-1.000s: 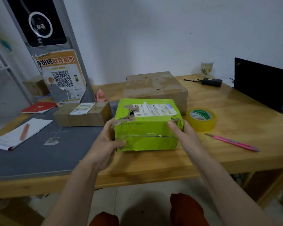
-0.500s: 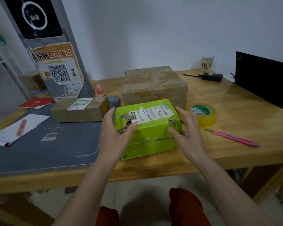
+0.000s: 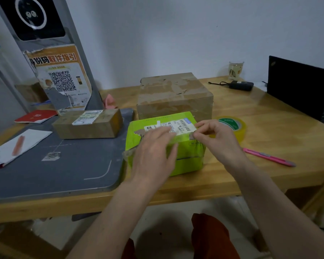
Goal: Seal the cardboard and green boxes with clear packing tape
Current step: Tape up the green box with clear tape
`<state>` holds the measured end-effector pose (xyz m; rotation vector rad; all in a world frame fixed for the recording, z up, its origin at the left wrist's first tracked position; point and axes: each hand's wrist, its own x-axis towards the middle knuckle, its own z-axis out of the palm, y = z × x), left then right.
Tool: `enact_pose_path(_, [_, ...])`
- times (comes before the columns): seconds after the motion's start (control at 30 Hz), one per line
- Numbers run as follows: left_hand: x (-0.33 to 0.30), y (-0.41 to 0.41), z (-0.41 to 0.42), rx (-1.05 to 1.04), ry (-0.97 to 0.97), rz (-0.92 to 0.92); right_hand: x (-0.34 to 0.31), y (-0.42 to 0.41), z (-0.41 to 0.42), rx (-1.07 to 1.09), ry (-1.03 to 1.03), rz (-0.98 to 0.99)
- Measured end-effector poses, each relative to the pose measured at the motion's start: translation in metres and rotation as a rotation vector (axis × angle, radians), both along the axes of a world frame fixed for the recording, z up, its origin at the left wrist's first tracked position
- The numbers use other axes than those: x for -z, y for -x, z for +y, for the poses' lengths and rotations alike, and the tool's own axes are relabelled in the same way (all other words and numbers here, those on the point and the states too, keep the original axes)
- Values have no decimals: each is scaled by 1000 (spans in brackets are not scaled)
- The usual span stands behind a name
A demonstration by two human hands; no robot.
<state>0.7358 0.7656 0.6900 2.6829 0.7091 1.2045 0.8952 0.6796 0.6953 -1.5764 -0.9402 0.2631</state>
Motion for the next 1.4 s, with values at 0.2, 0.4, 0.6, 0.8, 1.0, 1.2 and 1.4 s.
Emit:
enact_pose_path(0.2, [7,-23,-14,119,-48,64,6,6,10,52,-45,231])
enact_pose_path(0.4, [17,-28,-15,83,-78,-1,12,12,21,111,-69,352])
enact_pose_path(0.6, [15,-34,-15,25,-114,24,15,14,23,155,-84,347])
enact_pose_path(0.8, [14,-33,-14,6,-152,51,19,4,16,48,-137,326])
enact_pose_path(1.0, [14,-45,-9,-67,-268,77,23,9,20,-6,-170,202])
enact_pose_path(1.2, [28,-38,-6,-8,-292,-58,25,3,12,-71,-150,166])
enact_pose_path(1.4, [23,-44,-5,-16,-235,-56,25,-1,5,-70,-148,156])
